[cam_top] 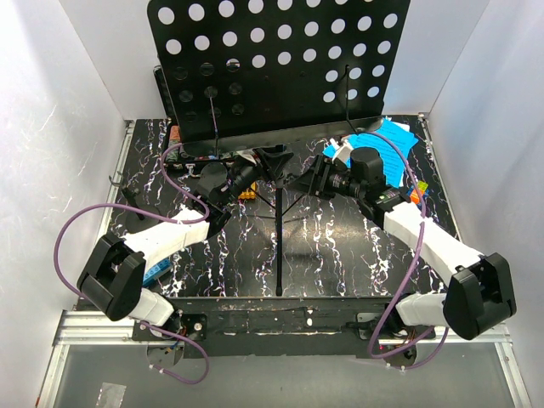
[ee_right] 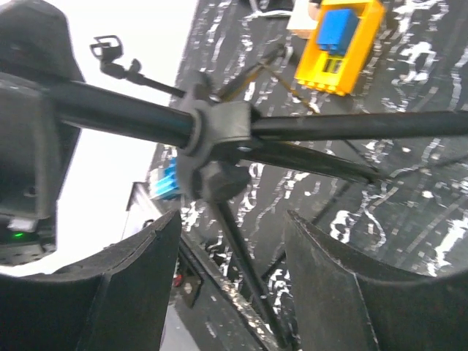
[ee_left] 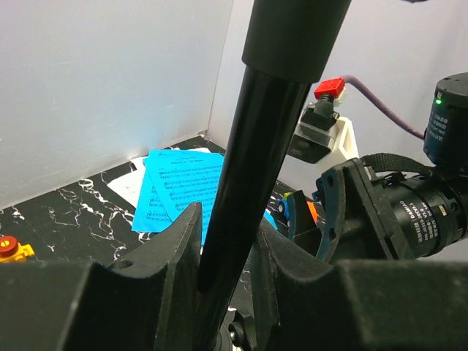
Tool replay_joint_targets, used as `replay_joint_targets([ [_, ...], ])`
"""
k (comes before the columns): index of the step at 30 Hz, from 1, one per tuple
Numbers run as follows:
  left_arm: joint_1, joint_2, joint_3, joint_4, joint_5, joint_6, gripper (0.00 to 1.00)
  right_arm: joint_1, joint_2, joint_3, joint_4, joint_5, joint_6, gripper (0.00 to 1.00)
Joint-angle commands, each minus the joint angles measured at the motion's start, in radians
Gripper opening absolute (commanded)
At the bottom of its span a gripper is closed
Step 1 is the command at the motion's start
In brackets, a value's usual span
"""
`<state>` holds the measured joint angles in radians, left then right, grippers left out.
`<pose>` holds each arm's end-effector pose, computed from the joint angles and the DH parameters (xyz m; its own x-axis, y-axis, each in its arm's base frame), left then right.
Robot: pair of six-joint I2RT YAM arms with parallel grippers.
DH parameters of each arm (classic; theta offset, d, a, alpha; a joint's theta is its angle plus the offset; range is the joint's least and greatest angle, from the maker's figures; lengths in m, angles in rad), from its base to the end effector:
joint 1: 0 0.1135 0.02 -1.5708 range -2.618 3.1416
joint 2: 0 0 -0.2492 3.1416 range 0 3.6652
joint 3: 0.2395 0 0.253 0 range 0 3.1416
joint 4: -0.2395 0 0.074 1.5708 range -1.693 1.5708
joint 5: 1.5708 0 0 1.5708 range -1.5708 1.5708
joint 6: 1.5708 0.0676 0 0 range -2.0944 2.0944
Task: Pack up the instrument practice props
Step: Unscrew the knob on the music stand.
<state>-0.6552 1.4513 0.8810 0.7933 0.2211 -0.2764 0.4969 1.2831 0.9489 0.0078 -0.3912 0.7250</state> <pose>0.2812 -0.2348 0.3097 -0.0398 -0.3052 -0.9515 0.7829 0.5821 -0.2195 0.2782 0.1802 0.2848 -0.7137 0.3103 -0.6279 -0.3806 0.5808 0.7196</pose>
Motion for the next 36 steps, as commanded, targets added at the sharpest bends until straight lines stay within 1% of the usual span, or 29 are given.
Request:
replay_joint_targets([
  [1,-0.057,0.024,-0.042,-0.220,0.110,-0.138,0.00,-0.020,0.027,-0.027,0.234,-0.175,0.157,0.67],
  [4,-0.060,0.023,-0.045,-0.223,0.109,-0.138,0.00,-0.027,0.050,-0.030,0.273,-0.198,0.208,0.71],
  [10,-0.063,0.009,-0.040,-0.247,0.107,-0.122,0.00,-0.029,0.076,0.013,0.207,-0.192,0.172,0.74],
  [13,-0.063,0.001,-0.047,-0.243,0.106,-0.110,0.00,-0.032,0.096,0.030,0.221,-0.213,0.165,0.73],
  [17,-0.064,0.000,-0.054,-0.227,0.110,-0.110,0.00,-0.034,0.131,0.053,0.230,-0.228,0.162,0.67],
  [19,-0.063,0.001,-0.057,-0.215,0.121,-0.112,0.00,-0.037,0.145,0.057,0.241,-0.241,0.163,0.62],
  [25,-0.064,0.003,-0.062,-0.210,0.133,-0.115,0.00,-0.041,0.168,0.051,0.290,-0.253,0.185,0.53],
  [29,-0.064,0.000,-0.060,-0.218,0.135,-0.118,0.00,-0.043,0.173,0.044,0.316,-0.261,0.198,0.45],
  [31,-0.064,-0.002,-0.060,-0.221,0.135,-0.116,0.00,-0.046,0.171,0.045,0.317,-0.261,0.197,0.43],
  [32,-0.063,-0.003,-0.060,-0.223,0.133,-0.115,0.00,-0.047,0.168,0.041,0.317,-0.259,0.197,0.43],
  [36,-0.063,-0.011,-0.060,-0.229,0.135,-0.116,0.00,-0.061,0.154,0.036,0.304,-0.244,0.197,0.63],
])
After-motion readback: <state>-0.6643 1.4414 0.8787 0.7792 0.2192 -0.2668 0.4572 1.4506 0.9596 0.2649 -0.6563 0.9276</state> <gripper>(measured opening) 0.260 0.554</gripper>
